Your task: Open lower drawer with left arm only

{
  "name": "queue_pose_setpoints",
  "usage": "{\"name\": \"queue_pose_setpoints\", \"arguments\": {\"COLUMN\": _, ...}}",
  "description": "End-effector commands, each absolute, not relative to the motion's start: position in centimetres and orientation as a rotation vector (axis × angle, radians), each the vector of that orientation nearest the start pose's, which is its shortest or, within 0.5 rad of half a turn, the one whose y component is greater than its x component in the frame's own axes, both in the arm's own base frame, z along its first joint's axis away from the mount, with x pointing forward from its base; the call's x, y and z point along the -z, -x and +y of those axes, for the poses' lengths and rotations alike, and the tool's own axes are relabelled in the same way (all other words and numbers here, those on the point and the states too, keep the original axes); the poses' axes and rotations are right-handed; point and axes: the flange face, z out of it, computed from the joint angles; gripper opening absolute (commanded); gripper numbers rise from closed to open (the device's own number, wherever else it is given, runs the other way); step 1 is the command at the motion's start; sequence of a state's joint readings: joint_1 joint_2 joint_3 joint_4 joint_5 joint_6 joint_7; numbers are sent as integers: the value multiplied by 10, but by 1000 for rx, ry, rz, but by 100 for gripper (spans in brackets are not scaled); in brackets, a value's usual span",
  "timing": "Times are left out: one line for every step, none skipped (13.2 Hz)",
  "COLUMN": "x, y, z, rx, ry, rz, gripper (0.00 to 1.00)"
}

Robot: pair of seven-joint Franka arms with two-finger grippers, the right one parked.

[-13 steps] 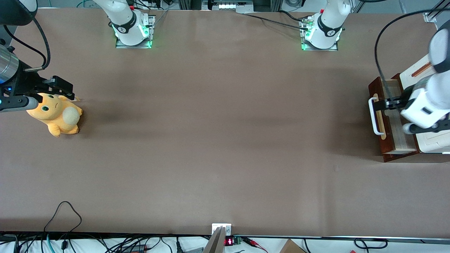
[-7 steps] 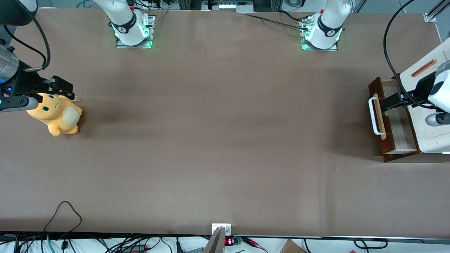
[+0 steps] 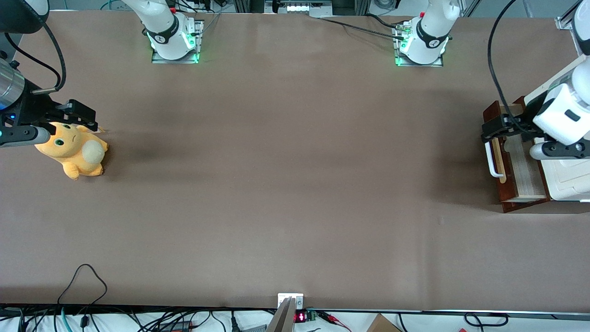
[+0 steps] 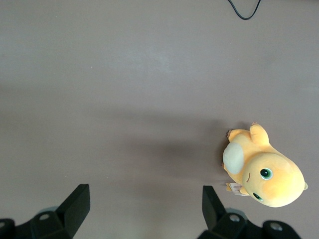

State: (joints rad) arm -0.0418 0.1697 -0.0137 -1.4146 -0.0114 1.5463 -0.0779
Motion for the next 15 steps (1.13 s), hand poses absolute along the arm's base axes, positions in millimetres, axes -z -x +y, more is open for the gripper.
{"name": "queue_pose_setpoints", "arguments": {"x": -611, "y": -595, "z": -25, "rx": -52, "ry": 3165, "rz": 28, "gripper": 100}}
{"name": "queue_pose_setpoints", "arguments": {"x": -609, "y": -594, "z": -25, "rx": -67, "ry": 3166, "rz": 26, "gripper": 100}}
{"name": "queue_pose_setpoints", "arguments": {"x": -609, "y": -594, "z": -27, "rx": -72, "ry": 3164, "rz": 33, "gripper": 100}}
{"name": "queue_pose_setpoints", "arguments": {"x": -606, "y": -594, "z": -29, "rx": -79, "ry": 3164, "rz": 35, "gripper": 100}}
{"name": "queue_pose_setpoints", "arguments": {"x": -605, "y": -594, "z": -28, "rx": -79, "ry": 3165, "rz": 45, "gripper": 100}}
{"name": "queue_pose_setpoints", "arguments": {"x": -603, "y": -595, "z": -26, "rx": -79, "ry": 3165, "rz": 45, "gripper": 100}}
{"name": "queue_pose_setpoints", "arguments": {"x": -602, "y": -595, "z": -23, "rx": -79, "ry": 3165, "rz": 40, "gripper": 100}}
{"name": "queue_pose_setpoints", "arguments": {"x": -601, "y": -597, "z": -23, "rx": -62, "ry": 3167, "rz": 39, "gripper": 100}}
{"name": "queue_pose_setpoints", "arguments": {"x": -595, "y": -598, "z": -24, "rx": -59, "ry": 3167, "rz": 41, "gripper": 100}}
{"name": "queue_pose_setpoints", "arguments": {"x": -596, "y": -598, "z": -23, "rx": -28, "ry": 3168, "rz": 35, "gripper": 100}}
{"name": "queue_pose_setpoints", "arguments": {"x": -595, "y": -598, "z": -20, "rx": 1, "ry": 3171, "rz": 27, "gripper": 100}}
{"name": "queue_pose_setpoints", "arguments": {"x": -597, "y": -595, "z": -19, "rx": 9, "ry": 3171, "rz": 22, "gripper": 100}}
{"name": "queue_pose_setpoints", "arguments": {"x": -603, "y": -593, "z": -18, "rx": 21, "ry": 3171, "rz": 23, "gripper": 100}}
{"name": "queue_pose_setpoints", "arguments": {"x": -610, "y": -588, "z": -18, "rx": 33, "ry": 3171, "rz": 23, "gripper": 100}}
{"name": "queue_pose_setpoints", "arguments": {"x": -615, "y": -585, "z": -18, "rx": 31, "ry": 3171, "rz": 24, "gripper": 100}}
